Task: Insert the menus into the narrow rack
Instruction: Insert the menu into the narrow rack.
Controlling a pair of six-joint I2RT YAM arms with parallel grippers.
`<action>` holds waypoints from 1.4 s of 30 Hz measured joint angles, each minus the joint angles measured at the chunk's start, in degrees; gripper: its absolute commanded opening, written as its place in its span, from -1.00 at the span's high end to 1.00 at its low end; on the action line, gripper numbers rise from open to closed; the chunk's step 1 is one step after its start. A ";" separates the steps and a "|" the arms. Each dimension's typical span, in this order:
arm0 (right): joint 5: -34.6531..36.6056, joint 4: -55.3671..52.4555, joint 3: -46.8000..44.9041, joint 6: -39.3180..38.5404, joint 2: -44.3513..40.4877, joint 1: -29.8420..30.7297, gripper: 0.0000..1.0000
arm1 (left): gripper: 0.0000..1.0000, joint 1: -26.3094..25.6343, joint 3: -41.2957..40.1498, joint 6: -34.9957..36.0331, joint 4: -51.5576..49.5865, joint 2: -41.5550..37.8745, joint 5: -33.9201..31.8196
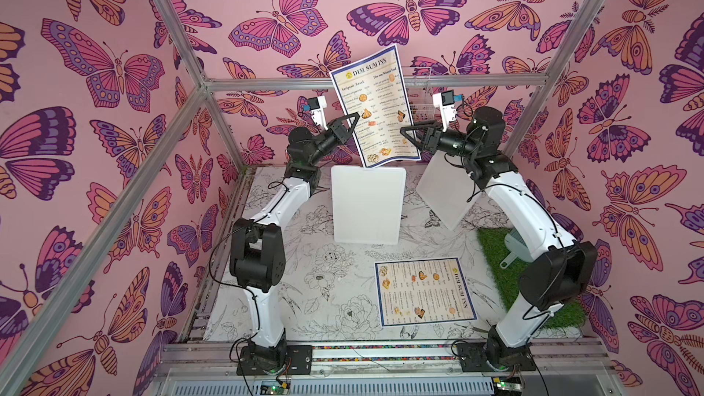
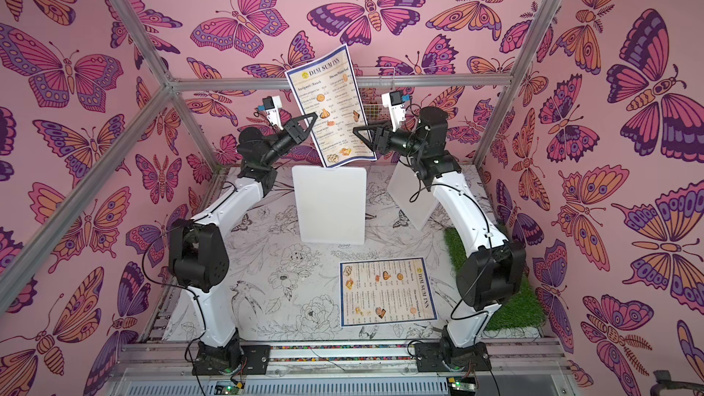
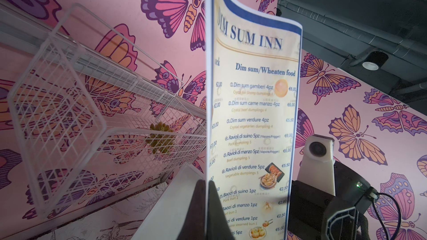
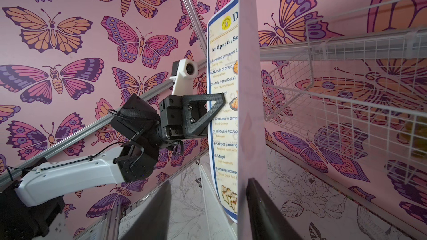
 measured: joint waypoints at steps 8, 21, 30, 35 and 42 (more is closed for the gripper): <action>0.00 0.00 0.02 0.00 0.20 0.22 -0.08 | 1.00 0.83 -0.55 0.00 0.00 -0.55 -0.02; 0.00 -0.04 0.61 -0.02 0.83 0.81 -0.08 | 0.99 1.38 -1.05 0.02 0.02 -1.01 -0.02; 0.00 -0.09 1.09 -0.02 1.07 1.51 -0.08 | 1.00 2.12 -2.38 0.09 0.02 -2.05 -0.04; 0.00 -0.20 1.62 -0.04 1.68 1.99 -0.08 | 0.99 2.47 -2.82 0.22 0.02 -2.69 -0.04; 0.00 -0.46 1.62 -0.24 1.79 1.99 -0.08 | 1.00 2.51 -2.91 0.22 0.02 -2.71 -0.02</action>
